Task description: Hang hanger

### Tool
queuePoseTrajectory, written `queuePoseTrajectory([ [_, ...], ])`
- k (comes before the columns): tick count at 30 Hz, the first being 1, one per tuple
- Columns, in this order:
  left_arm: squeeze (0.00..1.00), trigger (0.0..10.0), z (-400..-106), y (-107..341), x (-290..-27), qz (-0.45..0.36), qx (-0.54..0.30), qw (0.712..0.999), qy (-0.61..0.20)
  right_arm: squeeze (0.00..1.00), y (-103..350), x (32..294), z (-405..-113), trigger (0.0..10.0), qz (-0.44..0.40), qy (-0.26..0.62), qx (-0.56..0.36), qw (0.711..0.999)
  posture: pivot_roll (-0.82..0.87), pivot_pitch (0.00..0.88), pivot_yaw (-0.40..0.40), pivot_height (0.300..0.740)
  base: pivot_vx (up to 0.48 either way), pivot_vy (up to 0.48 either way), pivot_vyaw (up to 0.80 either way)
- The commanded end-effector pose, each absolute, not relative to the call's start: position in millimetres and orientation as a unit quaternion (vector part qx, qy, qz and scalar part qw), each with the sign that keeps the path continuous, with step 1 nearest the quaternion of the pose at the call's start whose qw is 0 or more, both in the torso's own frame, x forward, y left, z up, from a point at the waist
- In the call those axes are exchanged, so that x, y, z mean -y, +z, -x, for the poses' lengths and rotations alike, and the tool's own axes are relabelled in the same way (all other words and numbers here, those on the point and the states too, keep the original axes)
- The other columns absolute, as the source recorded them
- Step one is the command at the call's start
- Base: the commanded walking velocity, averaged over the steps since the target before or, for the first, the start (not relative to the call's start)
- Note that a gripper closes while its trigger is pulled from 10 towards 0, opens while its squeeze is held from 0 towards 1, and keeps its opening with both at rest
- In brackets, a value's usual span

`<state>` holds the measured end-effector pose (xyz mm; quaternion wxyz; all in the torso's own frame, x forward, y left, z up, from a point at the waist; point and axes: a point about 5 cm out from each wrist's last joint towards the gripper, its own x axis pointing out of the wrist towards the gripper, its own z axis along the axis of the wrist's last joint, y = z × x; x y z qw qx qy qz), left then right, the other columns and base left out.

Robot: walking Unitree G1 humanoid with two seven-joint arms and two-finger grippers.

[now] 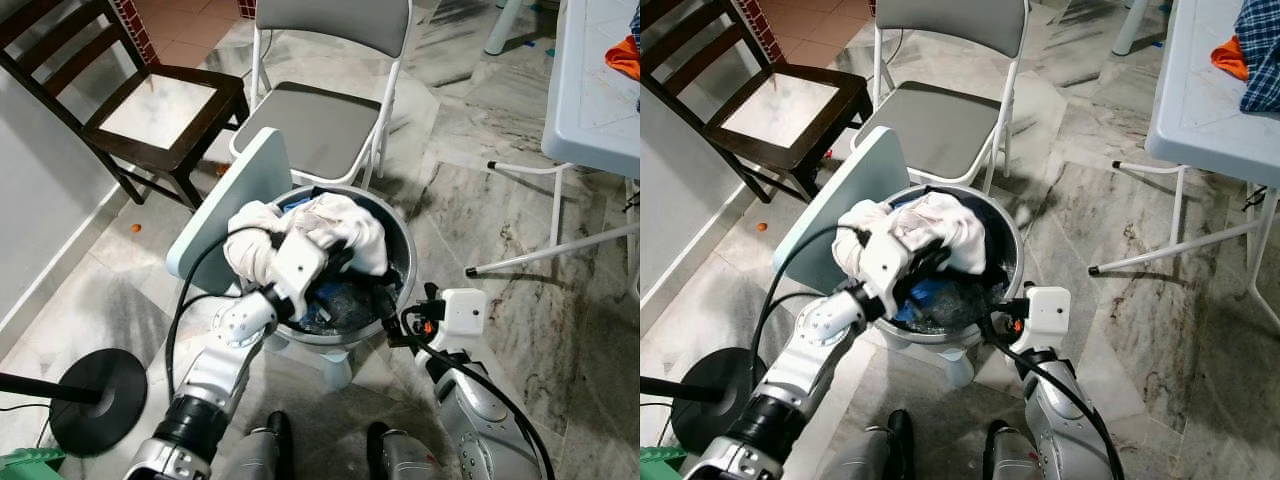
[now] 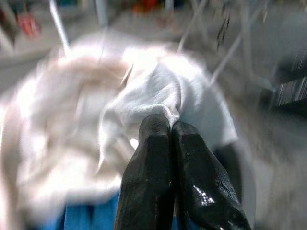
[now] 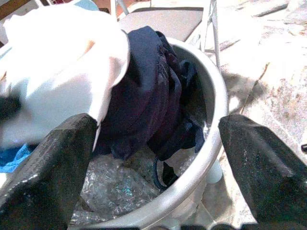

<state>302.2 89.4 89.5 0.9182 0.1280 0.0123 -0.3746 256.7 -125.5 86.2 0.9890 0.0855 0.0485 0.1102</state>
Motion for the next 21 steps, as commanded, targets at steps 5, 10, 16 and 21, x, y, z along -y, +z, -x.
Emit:
queuePoseTrajectory([
  [5,1.00,10.0,-287,91,-100,-0.216,0.045,0.898,-0.381,0.00,80,122,-255,10.0,-0.087,0.118,-0.062,0.987,-0.10,0.260,0.074,0.740,0.000,0.000,0.00],
  [10,1.00,10.0,-284,105,-105,-0.221,0.111,0.902,-0.353,0.00,79,120,-256,10.0,-0.088,0.123,-0.064,0.986,-0.09,0.260,0.072,0.740,0.000,0.000,0.00],
  [16,1.00,10.0,-289,128,-122,-0.215,0.177,0.922,-0.271,0.00,78,119,-256,10.0,-0.088,0.127,-0.065,0.986,-0.08,0.263,0.071,0.740,0.000,0.000,0.00],
  [21,1.00,10.0,-309,129,-147,-0.213,0.150,0.943,-0.206,0.00,78,119,-255,10.0,-0.087,0.129,-0.066,0.986,-0.09,0.265,0.069,0.740,0.000,0.000,0.00],
])
